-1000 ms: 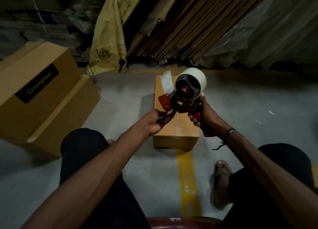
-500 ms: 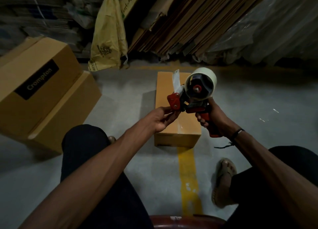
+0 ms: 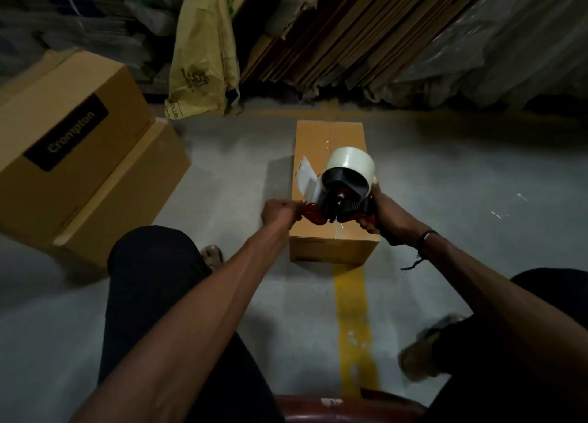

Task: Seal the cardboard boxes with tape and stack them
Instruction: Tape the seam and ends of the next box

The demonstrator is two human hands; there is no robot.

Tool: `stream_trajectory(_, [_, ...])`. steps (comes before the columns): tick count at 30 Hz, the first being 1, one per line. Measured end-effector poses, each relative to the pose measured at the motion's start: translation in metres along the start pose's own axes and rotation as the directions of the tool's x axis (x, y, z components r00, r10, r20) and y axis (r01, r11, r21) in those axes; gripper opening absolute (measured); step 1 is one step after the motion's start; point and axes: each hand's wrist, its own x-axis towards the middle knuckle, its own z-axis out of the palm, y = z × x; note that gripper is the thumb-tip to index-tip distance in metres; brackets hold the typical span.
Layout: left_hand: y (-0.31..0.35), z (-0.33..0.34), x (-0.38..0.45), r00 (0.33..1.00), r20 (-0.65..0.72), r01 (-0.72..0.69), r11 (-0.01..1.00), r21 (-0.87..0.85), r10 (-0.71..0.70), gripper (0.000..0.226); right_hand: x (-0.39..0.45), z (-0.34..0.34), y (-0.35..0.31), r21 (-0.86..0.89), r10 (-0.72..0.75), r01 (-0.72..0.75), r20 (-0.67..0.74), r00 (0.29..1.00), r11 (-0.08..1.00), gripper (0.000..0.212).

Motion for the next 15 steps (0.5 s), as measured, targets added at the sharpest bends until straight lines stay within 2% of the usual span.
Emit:
stream_trajectory(3, [-0.014,0.002,0.018,0.999,-0.045,-0.002,0.999,0.036,0.003,0.017,0.021,-0.004,0.015,-0.035,0.067,-0.066,0.020,0.998,0.997,0.083])
stream_trajectory(7, [-0.052,-0.022,0.048,0.977,-0.215,0.033,0.987,0.160,0.002,0.030,0.044,-0.034,0.037,-0.114,0.131,-0.136,-0.048,0.990,0.984,0.093])
stream_trajectory(11, [-0.087,-0.025,0.074,0.982,-0.166,-0.043,0.968,0.246,0.086,0.024,0.057,-0.056,0.069,-0.200,0.177,-0.189,-0.075,0.981,0.961,0.108])
stream_trajectory(15, [-0.113,-0.012,0.093,0.981,-0.174,-0.024,0.951,0.310,0.081,0.032,0.068,-0.049,0.098,-0.313,0.177,-0.203,-0.110,0.978,0.928,0.101])
